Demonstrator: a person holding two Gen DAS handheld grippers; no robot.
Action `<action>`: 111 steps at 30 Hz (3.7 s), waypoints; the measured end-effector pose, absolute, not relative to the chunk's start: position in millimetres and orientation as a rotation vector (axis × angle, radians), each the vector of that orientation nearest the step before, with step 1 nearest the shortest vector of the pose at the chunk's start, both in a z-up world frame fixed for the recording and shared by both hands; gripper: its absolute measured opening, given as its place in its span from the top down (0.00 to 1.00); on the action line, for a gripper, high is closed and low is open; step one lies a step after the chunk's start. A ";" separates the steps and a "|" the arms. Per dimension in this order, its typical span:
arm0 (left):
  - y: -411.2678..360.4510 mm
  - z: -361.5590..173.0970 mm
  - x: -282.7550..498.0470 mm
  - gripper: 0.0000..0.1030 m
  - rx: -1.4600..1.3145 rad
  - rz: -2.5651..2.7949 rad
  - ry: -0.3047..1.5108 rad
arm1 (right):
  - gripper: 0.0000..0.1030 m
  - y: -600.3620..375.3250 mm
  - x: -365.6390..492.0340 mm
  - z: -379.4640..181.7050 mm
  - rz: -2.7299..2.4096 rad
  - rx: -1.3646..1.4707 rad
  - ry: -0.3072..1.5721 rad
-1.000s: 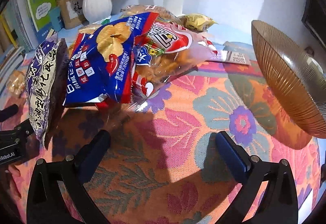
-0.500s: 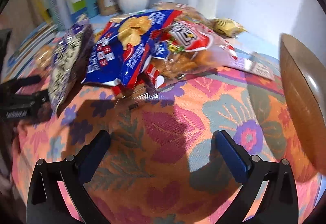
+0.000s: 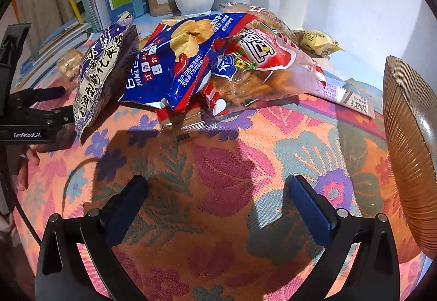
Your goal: Organize snacks
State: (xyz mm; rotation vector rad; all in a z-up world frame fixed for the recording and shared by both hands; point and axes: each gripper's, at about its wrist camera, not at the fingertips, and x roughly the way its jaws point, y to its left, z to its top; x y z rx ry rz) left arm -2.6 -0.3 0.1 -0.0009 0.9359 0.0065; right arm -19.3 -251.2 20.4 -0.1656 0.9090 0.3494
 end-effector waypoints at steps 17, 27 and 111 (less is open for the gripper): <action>-1.2 0.0 -2.6 0.00 0.005 0.009 0.937 | 0.00 -231.7 15.9 26.1 0.333 -0.218 1.109; -1.2 -0.4 -2.7 0.00 0.005 0.009 0.937 | 0.00 -222.6 7.4 20.4 0.225 -0.106 0.906; 98.4 4.2 46.0 0.24 -0.076 0.065 0.879 | 0.70 -72.4 0.8 55.3 0.389 -0.310 0.573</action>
